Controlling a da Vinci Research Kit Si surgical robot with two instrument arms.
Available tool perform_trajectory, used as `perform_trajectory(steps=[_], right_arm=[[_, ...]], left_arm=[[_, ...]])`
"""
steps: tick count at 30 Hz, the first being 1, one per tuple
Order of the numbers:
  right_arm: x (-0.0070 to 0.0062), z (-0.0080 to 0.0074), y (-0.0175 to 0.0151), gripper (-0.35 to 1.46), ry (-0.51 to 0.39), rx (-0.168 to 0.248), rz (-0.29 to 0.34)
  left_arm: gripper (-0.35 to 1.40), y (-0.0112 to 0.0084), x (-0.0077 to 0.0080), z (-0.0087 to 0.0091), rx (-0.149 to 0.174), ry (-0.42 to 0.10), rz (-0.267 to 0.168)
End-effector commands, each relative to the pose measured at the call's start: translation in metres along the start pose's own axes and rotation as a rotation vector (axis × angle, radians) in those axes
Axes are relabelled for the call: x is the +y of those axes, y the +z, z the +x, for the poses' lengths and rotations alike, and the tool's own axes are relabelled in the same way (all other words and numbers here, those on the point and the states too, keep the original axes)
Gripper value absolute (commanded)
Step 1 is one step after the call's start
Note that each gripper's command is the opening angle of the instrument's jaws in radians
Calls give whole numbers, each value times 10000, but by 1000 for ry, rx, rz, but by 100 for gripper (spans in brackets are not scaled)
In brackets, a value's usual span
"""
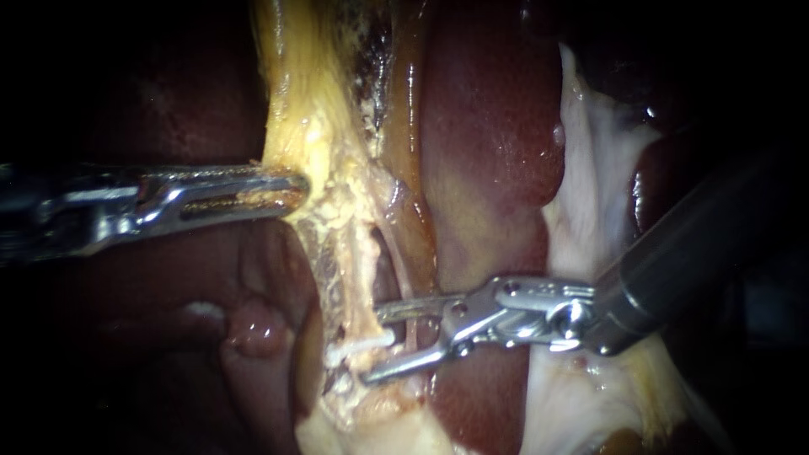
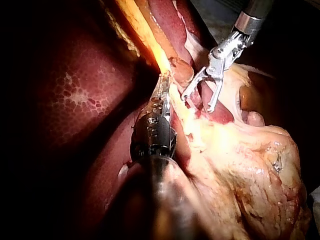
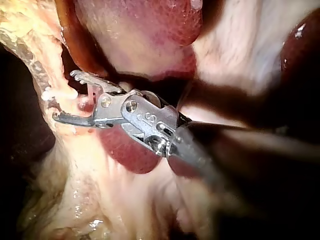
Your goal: Going back first clip left tube
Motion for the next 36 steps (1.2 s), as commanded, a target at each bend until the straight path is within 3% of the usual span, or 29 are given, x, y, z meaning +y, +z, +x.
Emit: perform_trajectory(steps=[1,9,16,20,24,29,36], right_arm=[[-1,4,-8,60,-14,5,-2],[-10,49,-68,60,-110,54,-10],[-19,79,-93,60,-160,82,-20],[-20,82,-95,60,-182,87,-21],[-19,82,-95,60,-194,87,-22],[-19,82,-94,60,-205,86,-22],[-19,82,-94,60,-217,89,-23]], left_arm=[[-35,0,0,0,0,0,0],[-35,1,3,0,0,1,1],[-35,9,8,5,-2,5,0],[-35,18,15,11,-3,9,1],[-35,43,25,27,-8,-5,18],[-35,79,33,44,23,-16,32],[-35,102,35,49,36,-22,47]])
